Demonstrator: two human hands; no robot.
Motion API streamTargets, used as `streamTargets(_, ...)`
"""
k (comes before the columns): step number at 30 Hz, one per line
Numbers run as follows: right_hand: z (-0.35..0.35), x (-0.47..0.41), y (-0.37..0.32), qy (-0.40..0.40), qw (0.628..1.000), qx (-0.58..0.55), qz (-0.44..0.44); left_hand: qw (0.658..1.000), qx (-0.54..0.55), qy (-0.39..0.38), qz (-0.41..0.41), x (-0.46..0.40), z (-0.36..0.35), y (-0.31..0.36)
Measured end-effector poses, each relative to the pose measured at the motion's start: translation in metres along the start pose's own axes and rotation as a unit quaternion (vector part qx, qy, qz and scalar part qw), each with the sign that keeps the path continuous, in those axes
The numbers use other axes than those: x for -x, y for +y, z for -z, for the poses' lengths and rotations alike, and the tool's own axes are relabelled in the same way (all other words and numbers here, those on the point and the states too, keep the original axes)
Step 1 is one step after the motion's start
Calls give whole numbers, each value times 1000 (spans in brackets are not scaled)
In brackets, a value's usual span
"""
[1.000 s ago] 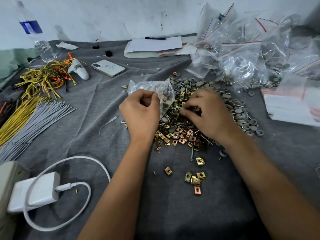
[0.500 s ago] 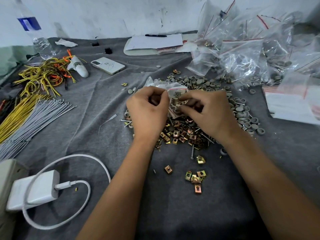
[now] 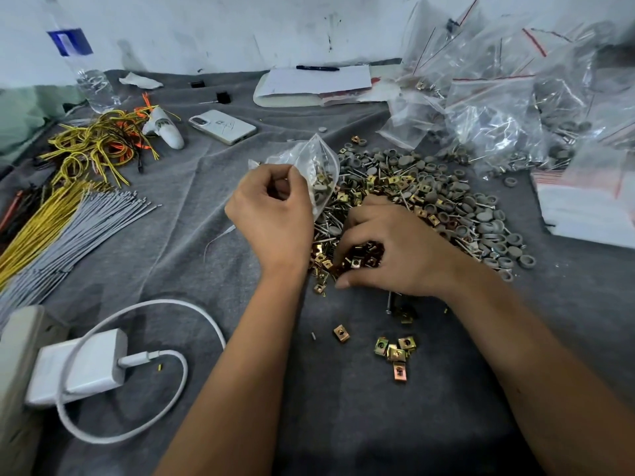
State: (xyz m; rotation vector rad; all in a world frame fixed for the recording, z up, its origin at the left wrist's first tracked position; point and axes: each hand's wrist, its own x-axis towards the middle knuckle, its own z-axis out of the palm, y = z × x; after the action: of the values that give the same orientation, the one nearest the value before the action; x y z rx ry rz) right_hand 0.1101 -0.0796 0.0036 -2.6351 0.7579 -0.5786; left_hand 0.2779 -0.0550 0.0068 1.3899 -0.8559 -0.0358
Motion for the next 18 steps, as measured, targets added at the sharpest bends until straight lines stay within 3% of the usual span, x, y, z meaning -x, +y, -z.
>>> streamTargets(3,-1,-1,-1,-33,999,33,1,1000,4,1,6,0,1,0)
streamTargets(6,-3,-3,-2,-18,998,52,11,1000,9,-7,5,1,1,2)
streamTargets(18,0,-2,-3,161,983,-62,-70,999,14,-29,16,1,-1,1)
